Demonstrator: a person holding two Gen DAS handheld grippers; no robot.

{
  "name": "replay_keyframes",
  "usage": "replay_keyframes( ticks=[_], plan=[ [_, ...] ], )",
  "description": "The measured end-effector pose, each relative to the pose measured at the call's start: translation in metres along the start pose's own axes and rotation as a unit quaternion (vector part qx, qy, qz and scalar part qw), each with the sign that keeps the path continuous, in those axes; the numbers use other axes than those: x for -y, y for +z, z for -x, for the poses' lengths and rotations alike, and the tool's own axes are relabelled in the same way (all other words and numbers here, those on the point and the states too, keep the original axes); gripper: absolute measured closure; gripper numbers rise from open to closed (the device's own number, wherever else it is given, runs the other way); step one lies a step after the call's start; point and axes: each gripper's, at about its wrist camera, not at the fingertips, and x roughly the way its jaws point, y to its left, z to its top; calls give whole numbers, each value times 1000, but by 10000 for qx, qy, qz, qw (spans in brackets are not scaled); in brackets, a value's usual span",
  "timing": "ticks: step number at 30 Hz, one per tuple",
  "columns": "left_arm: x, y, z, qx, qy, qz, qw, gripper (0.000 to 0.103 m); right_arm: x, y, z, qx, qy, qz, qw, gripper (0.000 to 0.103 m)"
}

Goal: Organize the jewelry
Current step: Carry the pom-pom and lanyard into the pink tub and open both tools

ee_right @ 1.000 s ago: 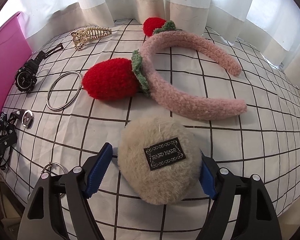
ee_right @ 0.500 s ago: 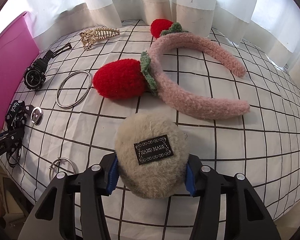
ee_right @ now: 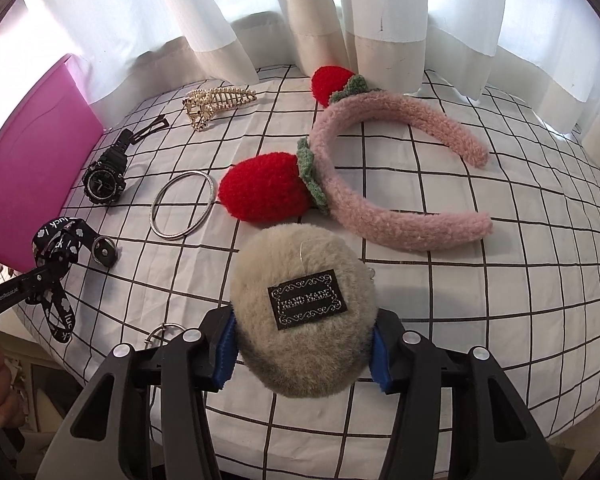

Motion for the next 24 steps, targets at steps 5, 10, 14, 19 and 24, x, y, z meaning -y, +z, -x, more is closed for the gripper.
replay_keyframes(
  ticks=[5, 10, 14, 19, 24],
  plan=[
    [5, 16, 34, 341, -136, -42, 9993, 98, -7, 15, 24, 237, 113, 97, 9996, 52],
    [6, 39, 69, 732, -272, -16, 9969, 98, -19, 34, 49, 485, 238, 251, 9982, 52],
    [4, 57, 101, 1100, -380, 49, 9932, 98, -36, 53, 70, 727, 399, 428, 9956, 52],
    [-13, 86, 147, 1597, -440, 197, 9860, 98, -74, 83, 96, 1118, 711, 796, 9880, 52],
    [-47, 115, 190, 2145, -151, 403, 9758, 98, -134, 120, 116, 1457, 1199, 1277, 9737, 52]
  ],
)
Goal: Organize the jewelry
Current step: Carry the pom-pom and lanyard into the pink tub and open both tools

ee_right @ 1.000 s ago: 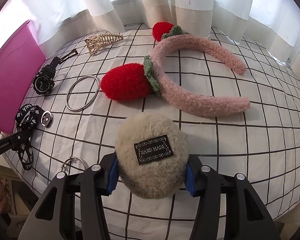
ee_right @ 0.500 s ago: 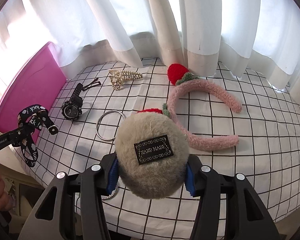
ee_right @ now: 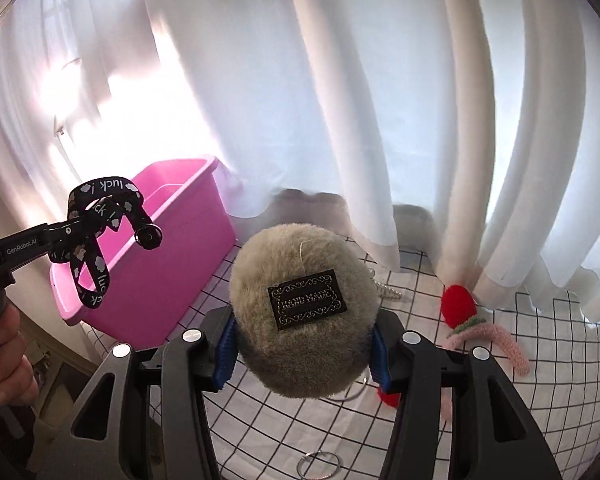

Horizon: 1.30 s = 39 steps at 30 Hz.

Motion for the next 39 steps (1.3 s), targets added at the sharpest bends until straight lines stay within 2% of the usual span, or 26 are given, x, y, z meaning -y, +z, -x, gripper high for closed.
replay_keyframes(
  ticks=[7, 10, 14, 15, 22, 27, 32, 34, 37, 38, 39],
  plan=[
    [-74, 41, 17, 339, 905, 191, 9951, 98, -93, 68, -32, 261, 804, 775, 9934, 52],
    [-107, 47, 11, 247, 1284, 271, 9910, 98, -129, 91, -57, 160, 1065, 1013, 9890, 52],
    [-143, 46, -9, 23, 1596, 371, 9865, 98, -166, 110, -94, -58, 1323, 1220, 9837, 52],
    [-151, 45, -14, -42, 1644, 409, 9855, 98, -174, 113, -103, -272, 1425, 1362, 9800, 52],
    [-183, 30, -55, -456, 1798, 508, 9813, 98, -222, 111, -164, -786, 1381, 1636, 9737, 52],
    [-193, 27, -75, -737, 1845, 548, 9785, 98, -239, 104, -200, -1133, 1209, 1735, 9708, 52],
    [-202, 23, -86, -921, 1932, 524, 9754, 97, -246, 98, -218, -1323, 1043, 1837, 9684, 51],
    [-206, 20, -89, -997, 1967, 542, 9739, 94, -250, 96, -224, -1390, 962, 1900, 9671, 50],
    [-211, 19, -90, -1009, 2064, 541, 9717, 72, -252, 92, -229, -1468, 771, 2052, 9646, 44],
    [-211, 19, -88, -988, 2079, 526, 9717, 59, -253, 92, -231, -1496, 723, 2092, 9637, 42],
    [-211, 19, -87, -960, 2113, 502, 9714, 40, -254, 91, -232, -1521, 690, 2121, 9629, 39]
  ],
)
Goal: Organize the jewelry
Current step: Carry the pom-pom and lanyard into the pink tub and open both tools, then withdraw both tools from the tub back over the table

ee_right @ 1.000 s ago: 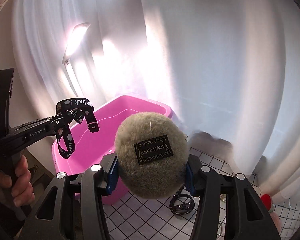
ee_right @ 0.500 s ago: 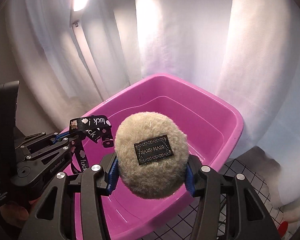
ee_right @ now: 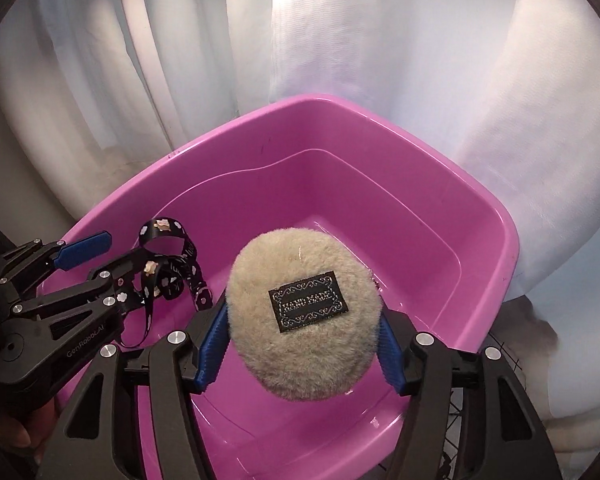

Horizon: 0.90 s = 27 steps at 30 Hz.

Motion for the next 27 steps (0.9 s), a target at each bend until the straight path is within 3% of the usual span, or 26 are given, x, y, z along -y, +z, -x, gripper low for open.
replay_keyframes(
  ticks=[2, 15, 27],
  plan=[
    [-1, 1, 6, 100, 50, -11, 9999, 27, -1, 0, -2, 1, -87, 19, 10000, 37],
    [-8, -1, 22, 233, 96, 53, 9997, 19, 7, -3, 26, 360, -73, -288, 9989, 36],
    [11, -2, 72, 570, -24, 129, 9983, 15, 21, -45, 72, 705, 6, -728, 9949, 36]
  ],
)
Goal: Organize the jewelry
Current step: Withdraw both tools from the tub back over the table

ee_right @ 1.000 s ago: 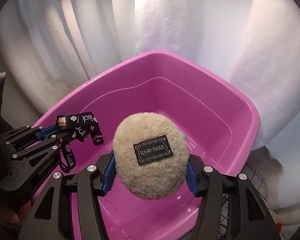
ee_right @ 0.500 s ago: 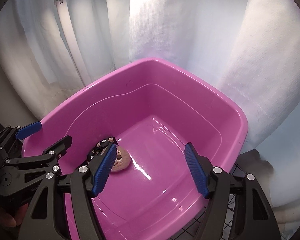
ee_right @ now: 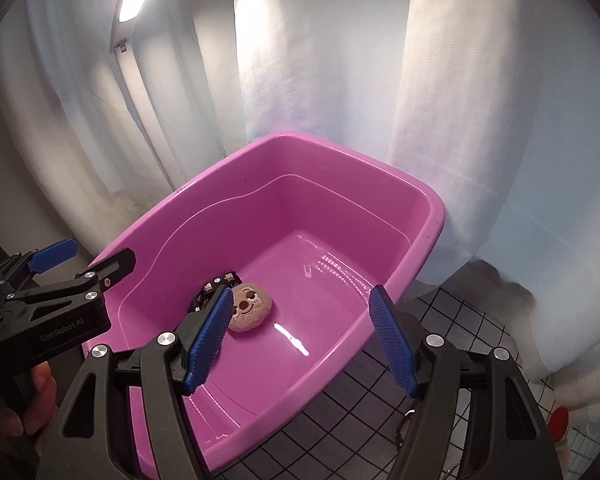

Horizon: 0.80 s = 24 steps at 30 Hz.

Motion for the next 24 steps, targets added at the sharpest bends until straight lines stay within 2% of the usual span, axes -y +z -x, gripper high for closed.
replay_keyframes(
  ticks=[10, 24],
  plan=[
    [44, -5, 41, 242, -350, -284, 9987, 15, 39, -44, 51, 246, -196, -530, 9981, 36],
    [138, -35, 81, 259, -1048, -882, 9902, 15, 106, -124, 131, 458, -829, -1271, 9874, 35]
  ],
)
